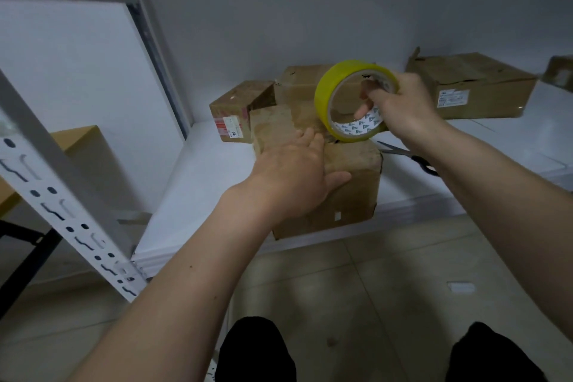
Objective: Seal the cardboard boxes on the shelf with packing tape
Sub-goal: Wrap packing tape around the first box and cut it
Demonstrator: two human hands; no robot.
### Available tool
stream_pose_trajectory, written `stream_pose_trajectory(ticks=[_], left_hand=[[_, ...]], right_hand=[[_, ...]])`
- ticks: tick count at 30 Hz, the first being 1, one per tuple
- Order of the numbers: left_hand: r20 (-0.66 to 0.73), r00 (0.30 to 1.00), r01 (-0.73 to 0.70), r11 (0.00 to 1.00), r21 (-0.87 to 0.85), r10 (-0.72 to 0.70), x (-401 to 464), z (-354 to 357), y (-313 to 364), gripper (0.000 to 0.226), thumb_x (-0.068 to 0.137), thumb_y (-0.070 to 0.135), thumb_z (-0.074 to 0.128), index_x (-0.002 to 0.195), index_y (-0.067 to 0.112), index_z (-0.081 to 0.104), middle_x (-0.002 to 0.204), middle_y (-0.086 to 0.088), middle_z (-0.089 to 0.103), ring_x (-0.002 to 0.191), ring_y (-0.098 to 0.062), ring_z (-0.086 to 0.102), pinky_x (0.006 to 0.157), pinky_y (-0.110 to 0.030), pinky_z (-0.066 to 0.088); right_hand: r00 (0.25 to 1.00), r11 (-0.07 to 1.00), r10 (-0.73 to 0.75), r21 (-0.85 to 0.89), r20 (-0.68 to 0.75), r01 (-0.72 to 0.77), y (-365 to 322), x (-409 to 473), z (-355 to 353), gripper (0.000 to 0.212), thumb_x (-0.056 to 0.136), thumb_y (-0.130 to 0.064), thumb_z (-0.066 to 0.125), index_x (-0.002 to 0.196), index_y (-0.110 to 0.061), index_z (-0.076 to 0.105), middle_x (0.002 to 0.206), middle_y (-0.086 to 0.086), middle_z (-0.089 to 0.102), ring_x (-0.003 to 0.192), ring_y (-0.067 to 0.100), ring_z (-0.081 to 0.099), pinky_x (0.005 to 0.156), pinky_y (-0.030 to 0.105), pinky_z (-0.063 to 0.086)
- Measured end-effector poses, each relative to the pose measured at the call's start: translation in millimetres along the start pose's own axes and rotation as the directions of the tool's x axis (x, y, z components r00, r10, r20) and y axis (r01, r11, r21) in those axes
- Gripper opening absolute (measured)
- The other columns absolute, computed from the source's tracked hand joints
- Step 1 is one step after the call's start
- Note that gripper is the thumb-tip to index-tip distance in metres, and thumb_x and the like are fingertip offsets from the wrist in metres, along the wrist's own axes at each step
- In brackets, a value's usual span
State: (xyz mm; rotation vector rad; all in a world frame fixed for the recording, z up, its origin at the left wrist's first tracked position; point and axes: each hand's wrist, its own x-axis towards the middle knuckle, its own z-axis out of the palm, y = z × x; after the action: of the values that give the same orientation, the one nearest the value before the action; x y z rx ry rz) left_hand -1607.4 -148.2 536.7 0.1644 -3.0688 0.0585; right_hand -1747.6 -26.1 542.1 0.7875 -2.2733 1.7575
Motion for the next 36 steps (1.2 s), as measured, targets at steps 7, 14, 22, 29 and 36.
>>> stream_pose_trajectory(ticks=[7,14,22,29,36], left_hand=[[0.023,1.0,0.014,1.0,0.005,-0.014,-1,-1,2,0.08,0.097,0.062,0.034,0.157,0.014,0.012,0.166,-0.005,0.009,0.152,-0.02,0.009,0.121,-0.038,0.017],[0.035,0.999,0.018,1.0,-0.007,-0.018,0,0,4,0.079,0.095,0.066,0.035,0.158,0.028,0.006,0.166,-0.002,0.006,0.152,-0.02,0.007,0.12,-0.038,0.016],[0.077,0.994,0.073,0.995,0.061,-0.078,5,-4,19,0.094,0.09,0.072,0.039,0.158,0.012,0.012,0.163,-0.015,0.016,0.148,-0.033,0.019,0.119,-0.045,0.023],[0.093,0.98,0.167,0.982,0.085,-0.174,14,-2,45,0.093,0.089,0.072,0.044,0.158,0.025,0.002,0.16,-0.023,0.015,0.146,-0.046,0.015,0.115,-0.066,0.017],[-0.028,1.0,-0.008,0.998,0.064,0.01,15,7,32,0.078,0.098,0.062,0.035,0.158,0.024,0.005,0.166,-0.003,0.005,0.152,-0.021,0.007,0.12,-0.043,0.017]], right_hand=[[0.999,0.996,-0.024,-0.088,0.039,0.027,3,6,-17,0.017,0.098,-0.018,0.049,0.085,-0.018,0.061,0.06,0.004,0.067,0.078,0.041,0.062,0.079,0.05,0.051],[0.988,0.966,-0.112,-0.22,0.105,0.133,4,12,-34,0.012,0.095,-0.01,0.049,0.094,-0.008,0.062,0.071,0.013,0.067,0.084,0.042,0.064,0.079,0.044,0.05],[0.996,0.963,-0.045,-0.262,0.076,0.064,24,5,-51,0.014,0.096,-0.009,0.05,0.093,-0.001,0.061,0.06,0.0,0.065,0.084,0.041,0.063,0.064,0.028,0.045],[0.997,0.97,-0.066,-0.23,0.04,0.073,27,9,-50,0.012,0.095,-0.008,0.05,0.092,-0.007,0.062,0.066,0.002,0.065,0.086,0.041,0.062,0.056,0.022,0.039],[0.999,0.991,-0.038,-0.126,-0.006,0.037,47,0,-45,0.016,0.095,-0.01,0.051,0.091,0.0,0.062,0.065,0.007,0.067,0.08,0.055,0.057,0.068,0.051,0.049]])
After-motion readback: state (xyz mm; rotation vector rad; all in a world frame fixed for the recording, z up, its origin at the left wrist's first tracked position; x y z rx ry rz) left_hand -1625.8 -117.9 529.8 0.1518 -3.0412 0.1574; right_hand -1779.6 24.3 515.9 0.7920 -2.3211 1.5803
